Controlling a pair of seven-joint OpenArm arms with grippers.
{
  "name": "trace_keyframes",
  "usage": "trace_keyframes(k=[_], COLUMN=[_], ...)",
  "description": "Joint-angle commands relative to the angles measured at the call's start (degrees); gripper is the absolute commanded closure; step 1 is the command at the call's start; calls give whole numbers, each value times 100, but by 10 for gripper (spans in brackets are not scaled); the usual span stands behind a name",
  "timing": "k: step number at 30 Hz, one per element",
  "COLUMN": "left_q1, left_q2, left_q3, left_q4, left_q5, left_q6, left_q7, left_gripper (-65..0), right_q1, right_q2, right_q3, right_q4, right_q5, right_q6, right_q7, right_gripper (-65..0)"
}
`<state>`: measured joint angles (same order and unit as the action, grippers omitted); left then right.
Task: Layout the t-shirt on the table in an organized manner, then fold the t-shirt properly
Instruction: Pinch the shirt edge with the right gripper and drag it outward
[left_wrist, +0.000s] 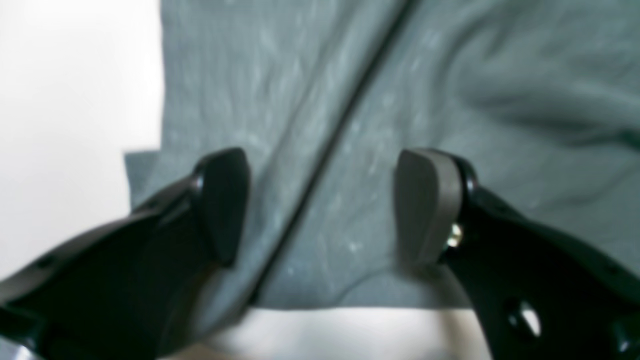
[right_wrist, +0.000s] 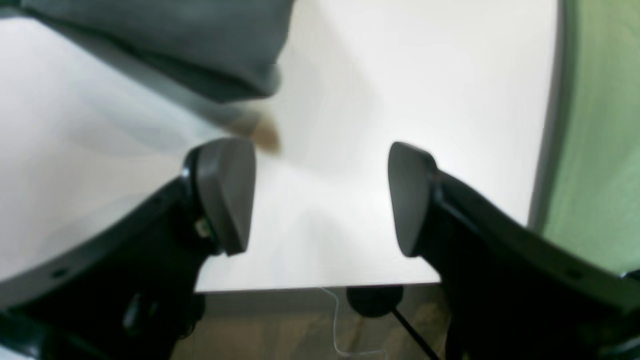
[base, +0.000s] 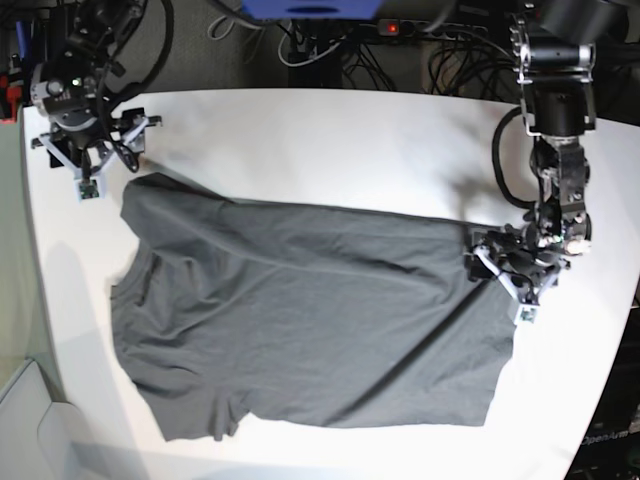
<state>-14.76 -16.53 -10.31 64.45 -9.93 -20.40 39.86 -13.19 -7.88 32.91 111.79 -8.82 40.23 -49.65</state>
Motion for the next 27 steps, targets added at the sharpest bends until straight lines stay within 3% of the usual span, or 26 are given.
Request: trace_keyframes(k=[1,9,15,18,22,27], left_q1=[-93,4,65,118,180,250], left_q2=[-83,-83,-56,-48,-74,-74], left_q3=[-29,-38,-583,-750,-767,-767], left_q4=[144,206,197,206,206,206], left_q5=[-22,-22,-22,-22,-22,-22], left_q6=[-12,-4,-4,-4,-4,-12], left_q7=[-113,-104,-104,-104,-104,-104], left_gripper=[-457,-457,-457,-457,-457,-457], right_q1=[40,304,699,770,919,726], right_q2=[28,54,195,195,230,230], right_q3=[-104,-482,-473,-517,-614,-869], right_q4=[87,-317,-810,-801,-722,333], right_q5=[60,60,60,60,60,60], right_q6=[-23,-23,-23,-23,-23,-23], right_q7=[125,125,125,125,72,64], right_gripper=[-418,-418,-398,-281,-6,0])
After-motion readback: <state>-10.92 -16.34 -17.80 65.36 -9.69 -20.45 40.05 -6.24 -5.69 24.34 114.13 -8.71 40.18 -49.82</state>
